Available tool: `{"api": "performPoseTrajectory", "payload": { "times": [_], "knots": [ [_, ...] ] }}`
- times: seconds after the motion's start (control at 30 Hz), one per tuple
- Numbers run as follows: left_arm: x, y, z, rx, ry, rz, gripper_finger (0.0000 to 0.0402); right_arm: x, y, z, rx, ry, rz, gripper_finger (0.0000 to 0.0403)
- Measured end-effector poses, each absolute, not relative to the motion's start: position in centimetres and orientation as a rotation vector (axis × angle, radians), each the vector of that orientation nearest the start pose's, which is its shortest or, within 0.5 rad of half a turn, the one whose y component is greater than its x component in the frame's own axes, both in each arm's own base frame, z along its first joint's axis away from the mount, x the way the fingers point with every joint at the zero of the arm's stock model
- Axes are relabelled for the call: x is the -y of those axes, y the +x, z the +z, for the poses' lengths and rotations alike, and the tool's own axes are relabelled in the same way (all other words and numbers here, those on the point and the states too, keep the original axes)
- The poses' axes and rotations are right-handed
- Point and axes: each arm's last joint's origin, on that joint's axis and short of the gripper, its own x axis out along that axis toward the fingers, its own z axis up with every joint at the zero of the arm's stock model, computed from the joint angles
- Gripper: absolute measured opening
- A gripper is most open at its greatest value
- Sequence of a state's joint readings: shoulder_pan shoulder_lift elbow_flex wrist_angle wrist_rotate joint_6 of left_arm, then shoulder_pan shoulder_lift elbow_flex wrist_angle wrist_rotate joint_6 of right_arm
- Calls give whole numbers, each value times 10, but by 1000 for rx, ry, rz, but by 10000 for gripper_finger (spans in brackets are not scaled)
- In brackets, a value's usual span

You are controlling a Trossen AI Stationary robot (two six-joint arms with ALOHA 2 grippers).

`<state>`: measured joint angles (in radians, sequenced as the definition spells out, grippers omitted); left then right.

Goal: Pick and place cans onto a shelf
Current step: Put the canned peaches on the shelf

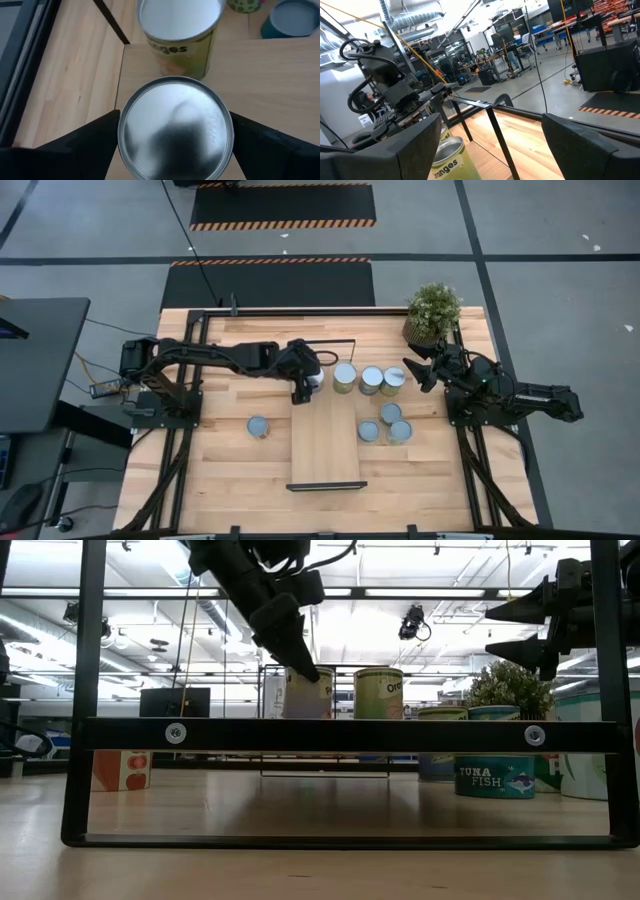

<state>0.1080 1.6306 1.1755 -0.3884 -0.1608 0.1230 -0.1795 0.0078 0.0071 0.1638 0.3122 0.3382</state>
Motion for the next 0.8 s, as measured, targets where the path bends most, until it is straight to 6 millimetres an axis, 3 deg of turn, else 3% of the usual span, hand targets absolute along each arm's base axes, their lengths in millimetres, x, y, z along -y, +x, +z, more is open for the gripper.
{"api": "performPoseTrajectory", "payload": {
  "times": [0.8],
  "knots": [
    [-42, 342, 241, -872, 115, 214, 355, 26, 92, 181, 246, 342, -458, 352]
  ]
}}
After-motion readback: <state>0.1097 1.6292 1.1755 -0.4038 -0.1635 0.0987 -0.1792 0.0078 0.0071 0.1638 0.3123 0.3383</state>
